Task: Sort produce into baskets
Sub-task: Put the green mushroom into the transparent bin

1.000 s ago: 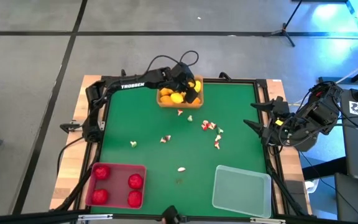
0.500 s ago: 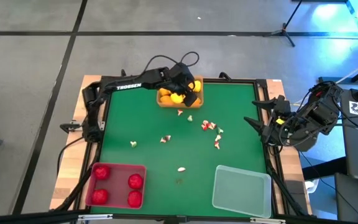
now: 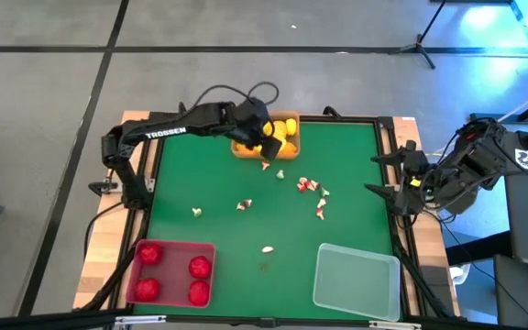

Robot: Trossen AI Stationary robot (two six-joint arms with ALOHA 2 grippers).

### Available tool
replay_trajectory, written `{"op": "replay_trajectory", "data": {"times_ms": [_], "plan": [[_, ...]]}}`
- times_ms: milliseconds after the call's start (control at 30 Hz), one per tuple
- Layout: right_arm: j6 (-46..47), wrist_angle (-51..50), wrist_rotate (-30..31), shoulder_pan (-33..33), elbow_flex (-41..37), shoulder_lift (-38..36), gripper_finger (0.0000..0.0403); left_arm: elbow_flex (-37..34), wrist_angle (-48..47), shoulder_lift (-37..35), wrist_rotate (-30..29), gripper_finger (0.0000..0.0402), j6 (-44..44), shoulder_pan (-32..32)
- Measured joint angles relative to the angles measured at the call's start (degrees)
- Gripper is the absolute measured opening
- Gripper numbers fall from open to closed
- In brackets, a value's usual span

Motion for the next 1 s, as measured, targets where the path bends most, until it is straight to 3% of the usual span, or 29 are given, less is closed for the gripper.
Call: {"op": "replay_trajectory", "data": {"times_ms": [267,567,767,1000], "plan": [[3.1,-6.8,-5.9,0.0,0.0,-0.5,0.0374,-1.8,-9.9,0.2,0.2,0.0276,-6.2,-9.1],[3.0,-7.4,-6.5,0.0,0.0,-0.1,0.0374,-10.8,-2.0,0.2,-1.2,0.0276,-10.4,-20.7],[2.8,-7.5,-6.5,0.0,0.0,-0.1,0.0374,-12.1,-3.6,-0.1,-11.3,0.0276,-7.6,-29.3],[1.6,-7.8,-6.5,0.0,0.0,-0.1,0.0374,-12.4,-19.4,-0.8,-18.3,0.0276,-11.8,-34.7]]}}
